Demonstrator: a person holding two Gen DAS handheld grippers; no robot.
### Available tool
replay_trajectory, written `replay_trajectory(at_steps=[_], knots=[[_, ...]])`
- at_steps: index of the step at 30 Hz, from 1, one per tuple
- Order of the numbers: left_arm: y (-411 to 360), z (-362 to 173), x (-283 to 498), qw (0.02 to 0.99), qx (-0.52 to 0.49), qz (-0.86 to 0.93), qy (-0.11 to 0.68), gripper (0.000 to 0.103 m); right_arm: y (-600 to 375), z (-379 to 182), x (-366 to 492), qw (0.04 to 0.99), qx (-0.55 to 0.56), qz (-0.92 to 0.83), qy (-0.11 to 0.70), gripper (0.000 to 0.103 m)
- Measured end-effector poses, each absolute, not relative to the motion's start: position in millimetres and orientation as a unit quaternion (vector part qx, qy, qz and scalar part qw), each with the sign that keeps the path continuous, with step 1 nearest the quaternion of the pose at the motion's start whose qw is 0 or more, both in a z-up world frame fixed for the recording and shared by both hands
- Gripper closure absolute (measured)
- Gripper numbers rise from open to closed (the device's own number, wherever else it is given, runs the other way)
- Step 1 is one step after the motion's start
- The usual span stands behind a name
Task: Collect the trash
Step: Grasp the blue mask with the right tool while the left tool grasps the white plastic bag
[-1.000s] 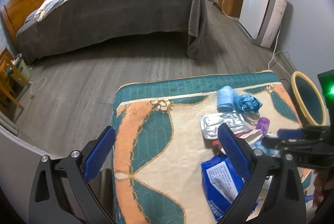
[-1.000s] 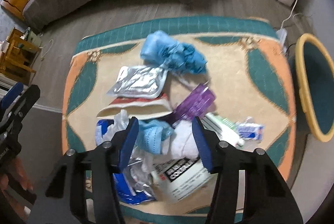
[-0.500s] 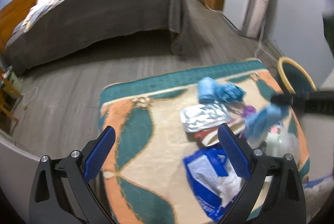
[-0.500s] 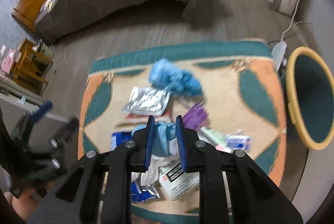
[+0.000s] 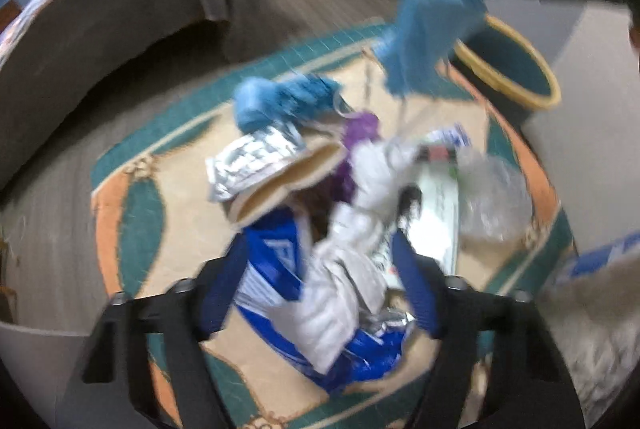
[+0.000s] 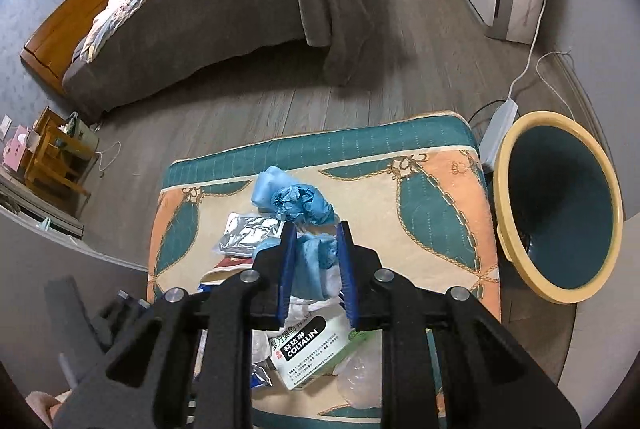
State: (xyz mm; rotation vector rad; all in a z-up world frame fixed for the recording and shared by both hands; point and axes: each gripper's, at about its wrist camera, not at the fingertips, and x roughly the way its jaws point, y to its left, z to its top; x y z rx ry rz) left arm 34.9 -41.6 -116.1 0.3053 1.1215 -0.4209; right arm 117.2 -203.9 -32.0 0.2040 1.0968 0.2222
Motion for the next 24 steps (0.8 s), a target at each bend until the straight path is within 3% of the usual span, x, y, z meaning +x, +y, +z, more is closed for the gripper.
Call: replay_trajectory(at_steps=[4,6,9,24], knots=[[-49.2,-136.4,30.8,0.788,0.180,-0.195,0.555,0.045,-209.8,-29.4,116.7,0.844,0.096,0.104,0.517,0.083],[-51.0,-142.1,28.1,0.784,0.200,-0.188,0.556,0.055,-211.6,-29.3,116.6,0.844,0.096,0.104,0.518,0.083],[-51.1,-141.0,27.8,0.783,0.199,-0.194,0.556,0.085,-213.8,-27.3,114.6,0.845,0.099,0.104,0.515,0.083],[-18.4,-47.3,56.3,0.875,0.065,-0.162,0.451,0.088,-234.5,-5.3,108.3,0.858,0.120,0.105,0.488,0.083]])
